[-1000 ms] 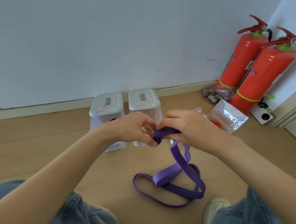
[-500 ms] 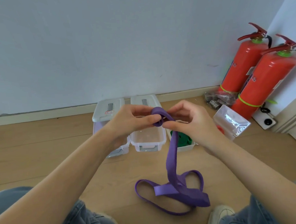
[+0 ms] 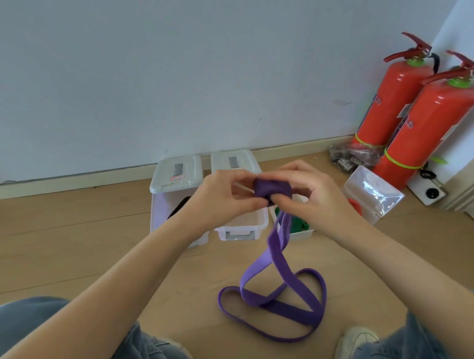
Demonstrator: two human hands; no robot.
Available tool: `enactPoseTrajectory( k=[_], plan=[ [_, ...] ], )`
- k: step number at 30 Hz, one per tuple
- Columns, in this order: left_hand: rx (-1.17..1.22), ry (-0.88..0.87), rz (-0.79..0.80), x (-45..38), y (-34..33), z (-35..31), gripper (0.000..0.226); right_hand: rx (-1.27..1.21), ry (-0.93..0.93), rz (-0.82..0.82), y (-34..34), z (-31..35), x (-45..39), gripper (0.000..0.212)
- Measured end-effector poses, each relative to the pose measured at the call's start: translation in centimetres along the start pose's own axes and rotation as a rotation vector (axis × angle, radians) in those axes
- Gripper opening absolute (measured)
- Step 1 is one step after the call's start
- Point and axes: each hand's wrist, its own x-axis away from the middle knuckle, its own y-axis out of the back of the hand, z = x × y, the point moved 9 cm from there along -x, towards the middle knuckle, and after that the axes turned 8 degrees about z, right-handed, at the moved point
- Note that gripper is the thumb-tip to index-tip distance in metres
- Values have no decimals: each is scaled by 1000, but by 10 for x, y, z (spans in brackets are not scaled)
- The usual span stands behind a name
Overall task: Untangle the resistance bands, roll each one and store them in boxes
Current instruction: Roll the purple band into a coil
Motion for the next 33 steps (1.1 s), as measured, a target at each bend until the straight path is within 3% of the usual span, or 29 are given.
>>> enactPoseTrajectory(
  k=[3, 6, 10, 15, 19, 22, 27, 30, 33],
  plan=[
    [203, 9, -51, 2, 13, 0, 25, -435, -97, -132, 13, -13, -1, 36],
    [353, 0, -7, 3, 9, -2, 36, -576, -119, -183, 10, -19, 0, 22],
    [346, 24, 29, 3, 3, 2, 31, -418, -93, -157, 8, -15, 0, 25],
    [35, 1, 88, -1, -4, -4, 40, 101, -5, 19, -1, -1, -2, 30],
    [-179, 27, 2, -1, 0, 0, 31, 184, 14, 46, -5, 1, -5, 25],
    [-22, 37, -44, 0, 12, 0, 26, -142, -39, 0, 5, -7, -7, 29],
    [333, -1, -132, 4, 27, -6, 41, -747, -141, -110, -9, -26, -3, 48],
    [440, -1, -136, 2, 23, -3, 48, -887, -100, -180, -11, -25, -3, 44],
    [542, 22, -89, 0, 16, 5, 45, -771, -118, -210, -7, -26, -1, 39]
  ],
)
